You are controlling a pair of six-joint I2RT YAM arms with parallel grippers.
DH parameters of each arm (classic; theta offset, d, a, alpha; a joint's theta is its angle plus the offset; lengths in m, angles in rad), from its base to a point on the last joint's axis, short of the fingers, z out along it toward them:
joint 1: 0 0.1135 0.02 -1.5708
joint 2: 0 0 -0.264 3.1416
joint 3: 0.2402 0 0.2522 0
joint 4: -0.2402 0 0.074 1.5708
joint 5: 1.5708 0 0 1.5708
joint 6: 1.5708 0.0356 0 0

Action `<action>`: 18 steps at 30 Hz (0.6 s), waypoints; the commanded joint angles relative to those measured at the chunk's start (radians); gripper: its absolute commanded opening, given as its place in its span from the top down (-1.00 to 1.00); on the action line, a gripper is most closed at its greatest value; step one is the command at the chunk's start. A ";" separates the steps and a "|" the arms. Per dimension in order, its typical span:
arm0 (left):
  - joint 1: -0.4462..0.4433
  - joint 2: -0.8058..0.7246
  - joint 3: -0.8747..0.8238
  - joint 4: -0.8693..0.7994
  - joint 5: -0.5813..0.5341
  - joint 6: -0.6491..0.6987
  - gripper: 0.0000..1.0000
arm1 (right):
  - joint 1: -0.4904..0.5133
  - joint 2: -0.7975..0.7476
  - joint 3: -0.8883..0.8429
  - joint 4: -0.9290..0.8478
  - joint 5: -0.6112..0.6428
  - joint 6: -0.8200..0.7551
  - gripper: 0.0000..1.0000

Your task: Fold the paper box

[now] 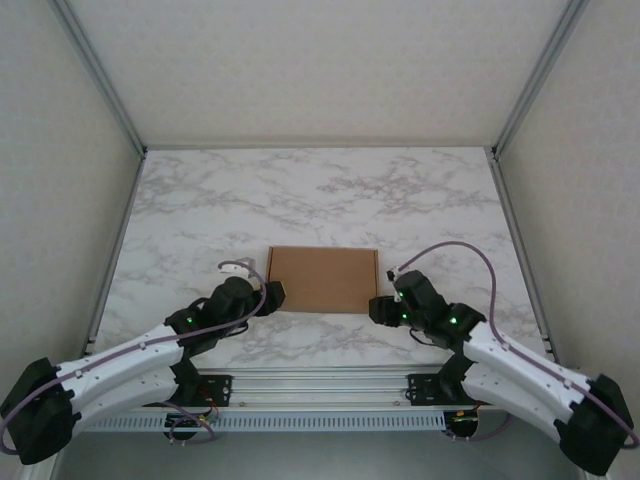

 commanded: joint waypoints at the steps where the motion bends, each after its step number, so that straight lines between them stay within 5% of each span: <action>1: 0.034 0.049 0.009 0.055 0.045 0.035 -0.34 | -0.013 0.064 0.064 -0.023 0.029 0.023 0.03; 18: 0.051 0.215 -0.059 0.154 0.065 -0.014 -0.22 | -0.066 0.313 0.077 0.010 0.022 0.038 0.22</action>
